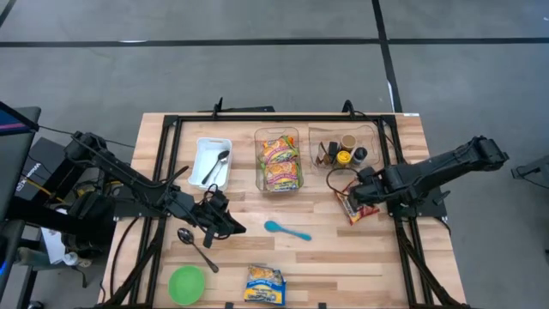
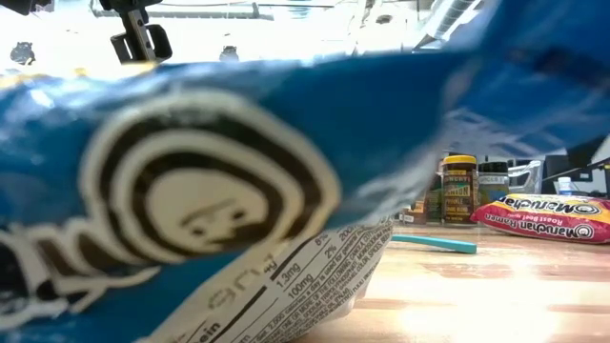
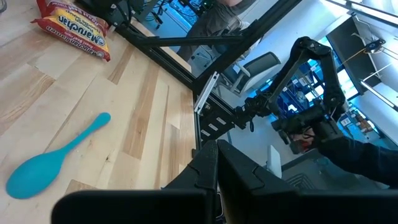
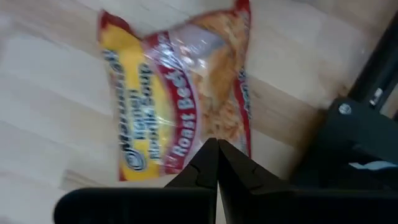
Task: Pick & Place Food Item
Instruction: Put the red noodle pack into the left transparent bin
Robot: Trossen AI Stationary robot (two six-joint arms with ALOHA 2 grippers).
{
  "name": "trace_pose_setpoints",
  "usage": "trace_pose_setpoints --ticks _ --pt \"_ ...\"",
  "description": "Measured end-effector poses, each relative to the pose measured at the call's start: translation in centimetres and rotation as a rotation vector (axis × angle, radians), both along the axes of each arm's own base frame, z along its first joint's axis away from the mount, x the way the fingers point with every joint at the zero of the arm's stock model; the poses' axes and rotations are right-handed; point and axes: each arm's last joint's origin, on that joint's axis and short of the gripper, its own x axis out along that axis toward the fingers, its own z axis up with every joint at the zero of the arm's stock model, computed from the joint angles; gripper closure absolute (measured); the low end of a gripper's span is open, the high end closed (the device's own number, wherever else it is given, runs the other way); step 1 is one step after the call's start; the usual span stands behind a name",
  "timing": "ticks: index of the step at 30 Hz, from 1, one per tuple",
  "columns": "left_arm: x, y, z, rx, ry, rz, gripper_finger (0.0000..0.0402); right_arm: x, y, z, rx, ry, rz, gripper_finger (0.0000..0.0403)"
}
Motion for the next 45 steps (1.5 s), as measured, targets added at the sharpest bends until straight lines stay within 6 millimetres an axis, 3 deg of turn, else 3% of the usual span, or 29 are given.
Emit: trace_pose_setpoints --ticks 5,21,32,45 --pt "0.0 0.0 0.0 0.000 0.000 -0.001 0.0402 -0.7 0.2 -1.4 0.001 0.044 -0.013 0.0403" --pt "0.0 0.0 0.0 0.000 0.000 -0.001 0.0402 -0.1 0.0 -1.4 -0.015 -0.002 -0.086 0.0403" --pt "0.0 0.0 0.0 0.000 0.000 -0.001 0.0402 0.1 -0.4 -1.5 -0.014 0.007 -0.007 0.0403" --pt "0.0 0.0 0.0 0.000 0.001 -0.004 0.0402 2.5 0.2 -4.8 0.040 0.054 0.066 0.0403"
